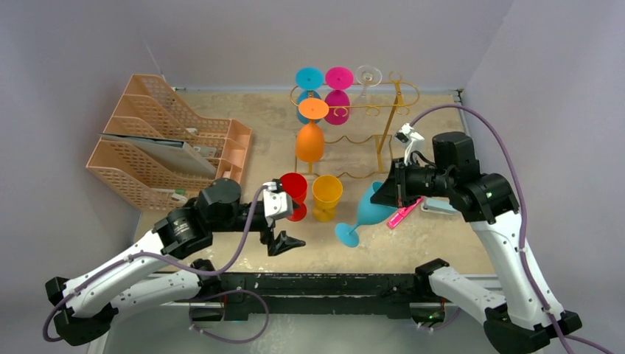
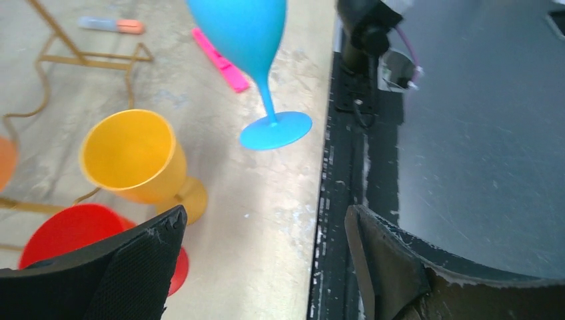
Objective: Take the wine glass off the wine glass rack
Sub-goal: Place the wine glass at the center of the board.
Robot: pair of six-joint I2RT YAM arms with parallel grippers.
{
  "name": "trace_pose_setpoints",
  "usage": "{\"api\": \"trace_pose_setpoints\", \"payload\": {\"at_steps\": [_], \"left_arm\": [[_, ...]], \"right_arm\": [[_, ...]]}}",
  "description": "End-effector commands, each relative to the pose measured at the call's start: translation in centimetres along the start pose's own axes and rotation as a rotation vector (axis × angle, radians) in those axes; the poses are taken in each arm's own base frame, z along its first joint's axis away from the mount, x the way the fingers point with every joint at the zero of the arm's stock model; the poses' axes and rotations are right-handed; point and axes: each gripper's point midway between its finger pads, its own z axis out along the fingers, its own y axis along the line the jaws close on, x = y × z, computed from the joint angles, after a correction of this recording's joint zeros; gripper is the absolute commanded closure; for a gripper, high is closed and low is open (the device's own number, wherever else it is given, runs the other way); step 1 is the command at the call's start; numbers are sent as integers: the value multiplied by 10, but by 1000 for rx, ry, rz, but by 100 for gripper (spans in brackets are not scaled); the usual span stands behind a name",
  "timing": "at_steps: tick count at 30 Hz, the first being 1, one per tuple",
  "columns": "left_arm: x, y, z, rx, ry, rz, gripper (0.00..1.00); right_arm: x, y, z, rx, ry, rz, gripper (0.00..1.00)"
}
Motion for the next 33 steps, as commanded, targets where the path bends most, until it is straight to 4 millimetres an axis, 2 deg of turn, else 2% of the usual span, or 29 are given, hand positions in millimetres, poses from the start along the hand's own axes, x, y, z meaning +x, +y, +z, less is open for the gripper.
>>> {"api": "trace_pose_setpoints", "payload": {"at_steps": [1,3,5,8,12,14,17,20,24,28,33], "left_arm": [[-1,38,-15,-261,-24,-69,13],[5,52,-23,-372,-12,-135,12],[12,58,-31,-425,27,-138,12],[26,79,-56,-614,99,-189,10],[31,89,-70,-710,116,-197,7],[32,97,-80,-785,113,-234,1],[39,105,-92,-878,164,-262,0],[45,109,-95,-908,189,-282,0],[46,108,-99,-880,211,-344,0],[54,120,-100,-861,232,-409,0],[43,131,-102,-862,182,-418,0]], "right_arm": [[-9,-41,-8,237,-64,-71,100],[-9,-56,-8,306,-65,-89,100],[-8,-65,-10,344,-60,-131,100],[-10,-76,-19,420,-105,-195,100],[-12,-84,-21,453,-170,-286,100],[-13,-86,-17,454,-176,-318,100],[-11,-93,-10,486,-140,-349,100],[-9,-95,0,513,-95,-404,100],[-15,-103,17,571,-81,-475,100],[-19,-104,38,581,-74,-551,100],[-26,-96,61,543,-118,-581,100]]}}
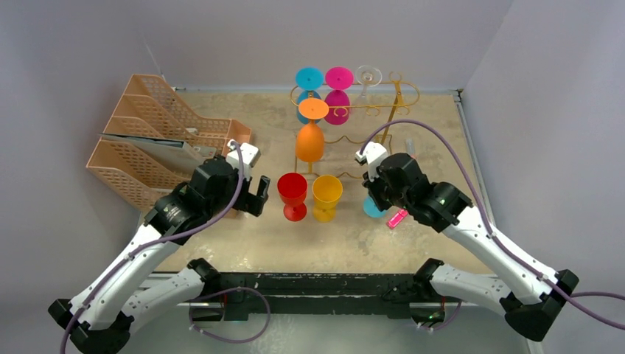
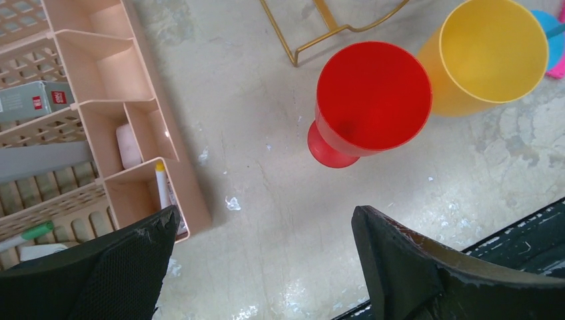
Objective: Take the wine glass off the wine glass rack
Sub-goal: Place the wine glass at the center of the board.
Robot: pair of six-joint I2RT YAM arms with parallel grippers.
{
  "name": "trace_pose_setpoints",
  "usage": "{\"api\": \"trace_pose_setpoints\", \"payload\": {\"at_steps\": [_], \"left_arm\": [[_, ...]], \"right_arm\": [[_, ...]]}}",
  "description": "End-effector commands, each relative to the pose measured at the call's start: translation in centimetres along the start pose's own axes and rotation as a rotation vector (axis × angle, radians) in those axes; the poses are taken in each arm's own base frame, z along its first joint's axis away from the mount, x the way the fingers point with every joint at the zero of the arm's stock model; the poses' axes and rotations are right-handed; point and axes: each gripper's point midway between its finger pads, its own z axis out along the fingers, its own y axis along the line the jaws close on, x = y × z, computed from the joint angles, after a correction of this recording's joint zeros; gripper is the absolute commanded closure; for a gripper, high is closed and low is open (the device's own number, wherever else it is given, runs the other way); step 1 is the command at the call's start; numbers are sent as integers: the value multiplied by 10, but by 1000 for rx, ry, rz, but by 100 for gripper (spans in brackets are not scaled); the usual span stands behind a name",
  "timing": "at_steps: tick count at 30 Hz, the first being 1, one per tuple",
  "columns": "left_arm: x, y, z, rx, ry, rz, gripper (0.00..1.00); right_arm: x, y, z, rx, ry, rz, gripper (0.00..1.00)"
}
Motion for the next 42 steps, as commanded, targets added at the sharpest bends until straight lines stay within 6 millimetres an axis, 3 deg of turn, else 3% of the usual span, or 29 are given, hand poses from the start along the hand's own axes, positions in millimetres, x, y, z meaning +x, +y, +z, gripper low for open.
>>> {"api": "trace_pose_setpoints", "payload": {"at_steps": [1,16,18,33,42], "left_arm": [[-23,-9,-5,77,-60,-16,0],[-26,23,19,-25,-165,-27,0],[-16,28,22,-46,-182,-21,0],[-7,30,18,-56,-184,-29,4],[-4,32,18,-66,-169,-29,6]], "right_arm": [[-33,-1,10,34,-143,-14,100],[-30,26,48,-55,-152,27,100],[-28,30,51,-70,-141,24,100],[-10,39,71,-94,-91,-12,100],[-17,43,74,-116,-94,-24,100]]}}
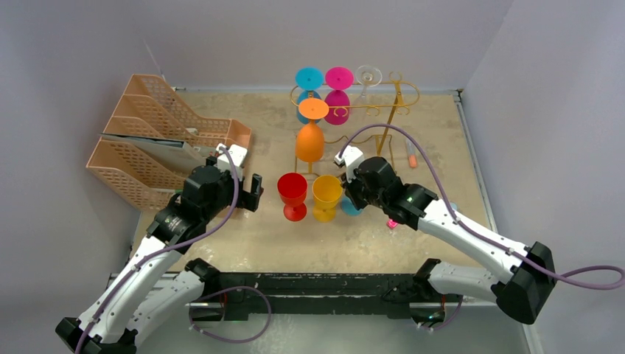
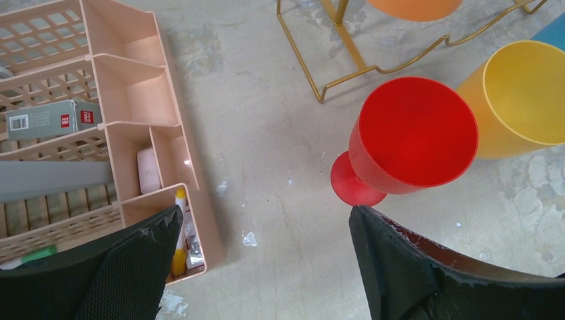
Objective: Take the wine glass off the wine glass rack
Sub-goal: Place the wine glass at the center of the board.
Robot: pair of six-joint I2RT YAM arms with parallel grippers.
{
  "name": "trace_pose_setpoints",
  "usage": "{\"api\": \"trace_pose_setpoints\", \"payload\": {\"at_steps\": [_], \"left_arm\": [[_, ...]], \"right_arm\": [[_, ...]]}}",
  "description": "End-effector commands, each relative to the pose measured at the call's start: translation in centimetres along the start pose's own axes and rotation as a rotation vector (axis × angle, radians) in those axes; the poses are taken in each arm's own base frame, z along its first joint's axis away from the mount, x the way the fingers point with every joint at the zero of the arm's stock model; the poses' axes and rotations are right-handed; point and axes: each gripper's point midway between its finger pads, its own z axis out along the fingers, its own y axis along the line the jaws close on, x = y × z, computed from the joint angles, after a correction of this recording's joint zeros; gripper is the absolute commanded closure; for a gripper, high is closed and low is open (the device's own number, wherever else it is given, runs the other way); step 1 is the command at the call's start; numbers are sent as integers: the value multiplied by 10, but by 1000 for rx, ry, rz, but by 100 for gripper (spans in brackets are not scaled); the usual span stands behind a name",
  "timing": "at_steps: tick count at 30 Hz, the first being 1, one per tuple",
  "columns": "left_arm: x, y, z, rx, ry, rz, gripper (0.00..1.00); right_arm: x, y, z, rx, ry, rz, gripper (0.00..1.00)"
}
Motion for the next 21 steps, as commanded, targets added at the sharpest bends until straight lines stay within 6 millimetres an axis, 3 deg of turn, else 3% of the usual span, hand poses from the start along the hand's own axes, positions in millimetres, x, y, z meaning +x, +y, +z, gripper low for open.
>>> {"api": "trace_pose_setpoints", "payload": {"at_steps": [1,8,21], "left_arm": [[-8,4,-1,-18,-31,5,7],[-9,7,0,-29,-33,22,7],[2,11,9,-64,41,20,10]], "right_arm": [[-9,5,3,-24,-6,-14,100],[-6,4,-3,-18,12,-22,95],[-19,-3,-14,24,-10,23,87]]}}
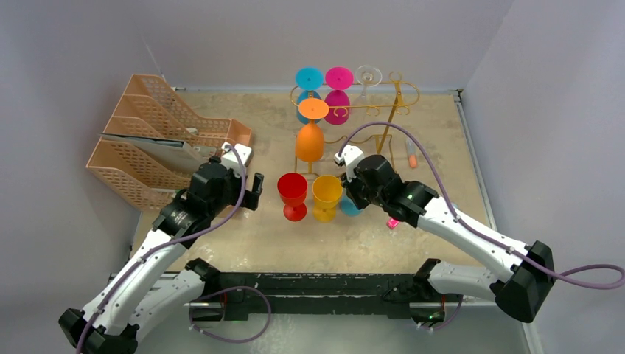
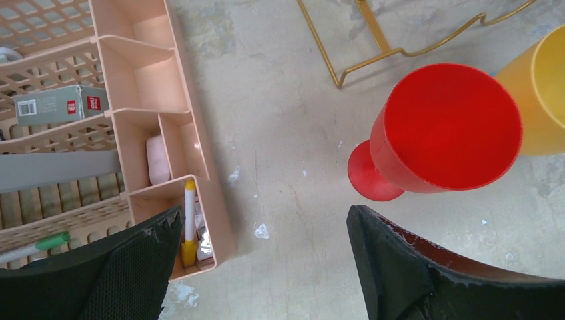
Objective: Take the wine glass off the wine glass rack
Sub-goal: Place the wine glass at the center of the board.
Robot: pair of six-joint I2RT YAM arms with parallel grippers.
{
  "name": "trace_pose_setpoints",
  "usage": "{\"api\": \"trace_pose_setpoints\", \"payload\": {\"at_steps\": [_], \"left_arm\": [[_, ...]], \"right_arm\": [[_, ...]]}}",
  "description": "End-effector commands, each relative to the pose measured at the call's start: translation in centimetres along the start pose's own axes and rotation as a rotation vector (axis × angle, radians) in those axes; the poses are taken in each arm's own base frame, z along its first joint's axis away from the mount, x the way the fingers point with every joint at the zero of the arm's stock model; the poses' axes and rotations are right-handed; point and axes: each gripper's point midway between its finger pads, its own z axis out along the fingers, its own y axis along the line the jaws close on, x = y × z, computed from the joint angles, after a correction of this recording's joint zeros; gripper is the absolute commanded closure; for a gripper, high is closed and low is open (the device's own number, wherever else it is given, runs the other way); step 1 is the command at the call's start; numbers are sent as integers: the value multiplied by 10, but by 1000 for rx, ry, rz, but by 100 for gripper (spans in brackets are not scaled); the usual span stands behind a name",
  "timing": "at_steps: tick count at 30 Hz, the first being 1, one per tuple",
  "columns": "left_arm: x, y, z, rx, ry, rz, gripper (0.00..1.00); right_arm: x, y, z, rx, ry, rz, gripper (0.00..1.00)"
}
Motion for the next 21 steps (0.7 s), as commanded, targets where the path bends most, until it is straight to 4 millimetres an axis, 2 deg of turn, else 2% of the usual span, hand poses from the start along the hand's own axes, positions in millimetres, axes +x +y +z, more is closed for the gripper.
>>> {"api": "trace_pose_setpoints", "payload": {"at_steps": [1,8,21], "left_arm": [[-7,4,1,-22,-5,-1,10],[-5,6,2,-31,5,0,11],[-4,6,3,-34,11,5,11]], "right_arm": [[-21,-2,-12,15,-50,24,87],[-33,-1,-9,19,-78,60,86],[-32,2,-6,7,-64,63,95]]}}
